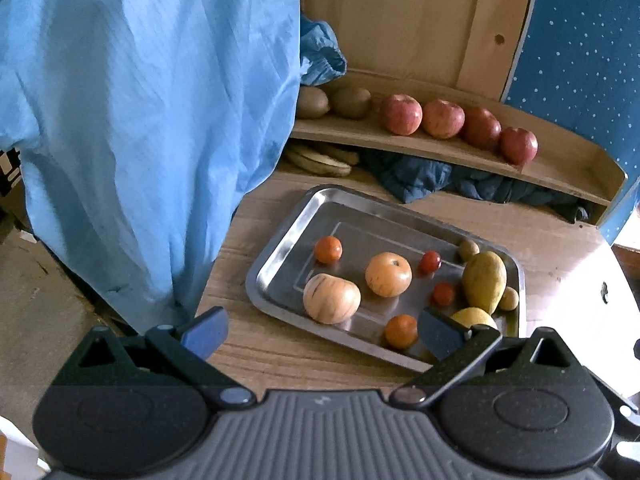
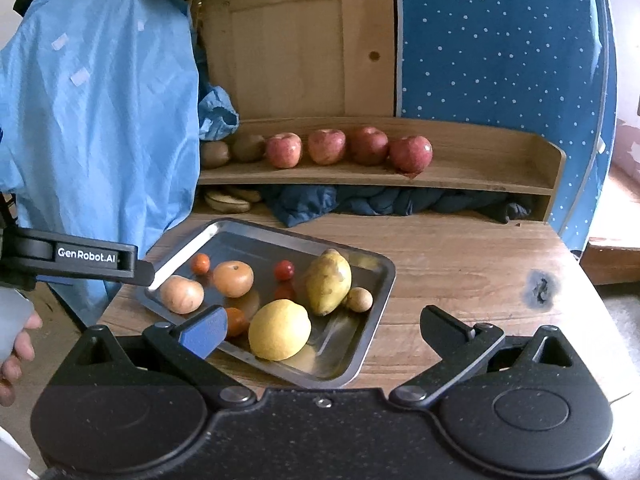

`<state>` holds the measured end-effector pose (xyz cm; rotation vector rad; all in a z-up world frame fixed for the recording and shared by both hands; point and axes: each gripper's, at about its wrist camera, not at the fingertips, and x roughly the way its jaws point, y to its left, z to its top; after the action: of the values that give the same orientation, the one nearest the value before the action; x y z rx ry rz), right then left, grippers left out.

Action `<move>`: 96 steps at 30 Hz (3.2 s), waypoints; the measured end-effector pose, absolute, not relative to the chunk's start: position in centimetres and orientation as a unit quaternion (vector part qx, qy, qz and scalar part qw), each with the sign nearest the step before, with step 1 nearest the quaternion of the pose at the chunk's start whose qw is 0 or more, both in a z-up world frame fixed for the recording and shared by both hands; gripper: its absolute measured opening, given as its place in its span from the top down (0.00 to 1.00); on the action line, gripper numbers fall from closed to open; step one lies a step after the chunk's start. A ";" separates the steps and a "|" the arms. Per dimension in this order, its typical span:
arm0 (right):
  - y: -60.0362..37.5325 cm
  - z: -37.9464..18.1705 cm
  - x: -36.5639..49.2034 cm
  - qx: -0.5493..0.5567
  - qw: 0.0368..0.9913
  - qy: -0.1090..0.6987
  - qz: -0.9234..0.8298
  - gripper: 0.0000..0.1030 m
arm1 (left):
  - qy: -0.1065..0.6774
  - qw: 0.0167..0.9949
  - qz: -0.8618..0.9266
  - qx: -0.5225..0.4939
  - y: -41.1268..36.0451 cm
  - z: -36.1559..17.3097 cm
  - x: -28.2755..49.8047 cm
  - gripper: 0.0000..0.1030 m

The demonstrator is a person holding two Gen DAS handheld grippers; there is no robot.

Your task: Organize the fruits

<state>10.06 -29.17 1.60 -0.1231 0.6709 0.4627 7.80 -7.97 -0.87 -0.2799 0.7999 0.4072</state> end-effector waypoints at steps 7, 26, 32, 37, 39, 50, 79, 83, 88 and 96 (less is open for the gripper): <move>-29.3 1.2 9.9 -0.048 0.916 0.338 0.212 0.01 | 0.391 0.893 0.187 -0.121 -8.1 -1.0 7.4 0.01; -23.8 1.2 7.7 -0.041 0.934 0.331 0.131 0.01 | 0.390 0.907 0.127 -0.096 -2.0 -1.3 6.4 0.01; -21.5 1.3 6.0 -0.035 0.942 0.317 0.106 0.01 | 0.380 0.914 0.109 -0.088 0.5 -1.3 5.4 0.01; -20.2 1.6 4.3 -0.036 0.947 0.306 0.089 0.01 | 0.369 0.921 0.088 -0.088 2.1 -1.5 4.4 0.01; -19.9 1.4 3.5 -0.038 0.948 0.303 0.086 0.01 | 0.367 0.923 0.081 -0.088 2.5 -1.6 4.1 0.01; -20.0 0.6 0.5 -0.023 0.951 0.298 0.072 0.01 | 0.343 0.936 0.029 -0.080 3.2 -2.7 2.1 0.01; -19.2 -2.1 0.5 -0.053 0.927 0.364 0.076 0.01 | 0.361 0.931 0.001 -0.048 1.9 -4.7 1.3 0.01; -19.1 -2.2 0.4 -0.063 0.925 0.368 0.075 0.01 | 0.369 0.928 0.001 -0.043 1.7 -5.0 1.2 0.01; -19.3 -2.3 0.3 -0.059 0.925 0.368 0.071 0.01 | 0.377 0.925 -0.007 -0.047 1.5 -5.3 0.9 0.01; -19.7 -2.4 0.0 -0.055 0.927 0.366 0.066 0.01 | 0.380 0.924 -0.006 -0.047 1.3 -5.4 0.7 0.01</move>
<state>-0.05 -19.69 -2.42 -0.1134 0.7506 0.1360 0.70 1.30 -5.37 -0.0973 0.7803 -0.0113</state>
